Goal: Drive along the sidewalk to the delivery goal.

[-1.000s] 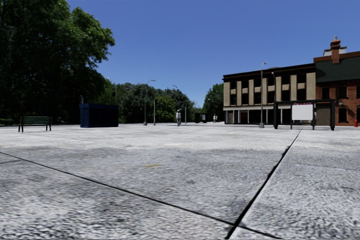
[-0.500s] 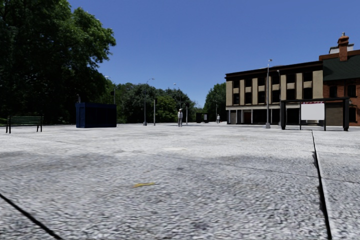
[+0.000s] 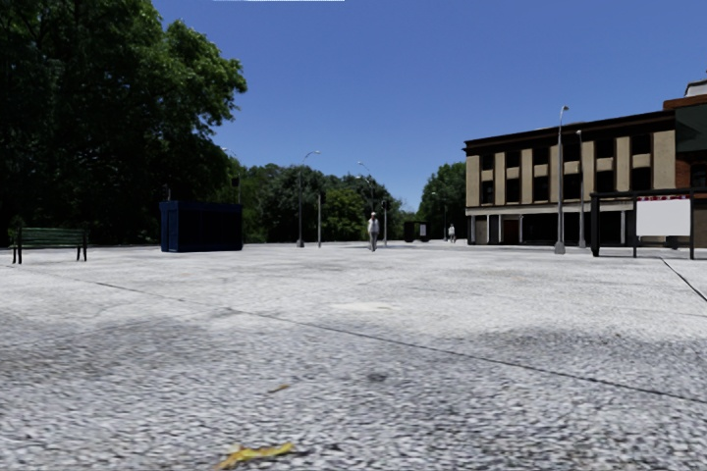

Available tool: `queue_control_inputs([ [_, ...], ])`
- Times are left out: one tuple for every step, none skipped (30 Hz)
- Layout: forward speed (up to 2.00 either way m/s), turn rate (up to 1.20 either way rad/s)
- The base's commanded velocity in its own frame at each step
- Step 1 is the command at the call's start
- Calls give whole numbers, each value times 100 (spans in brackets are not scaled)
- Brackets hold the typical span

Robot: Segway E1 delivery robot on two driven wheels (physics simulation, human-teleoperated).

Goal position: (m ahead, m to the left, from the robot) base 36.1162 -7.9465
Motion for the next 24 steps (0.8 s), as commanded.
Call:
queue_control_inputs([
  [200,27],
  [200,27],
  [200,26],
  [200,26],
  [200,26],
  [200,26],
  [200,26],
  [200,25],
  [200,24],
  [200,24],
  [200,23],
  [200,22],
  [200,21],
  [200,21],
  [200,20],
  [200,20],
  [200,20],
  [200,20],
  [200,19],
  [200,17],
  [200,15],
  [200,15],
  [200,12],
  [200,0],
])
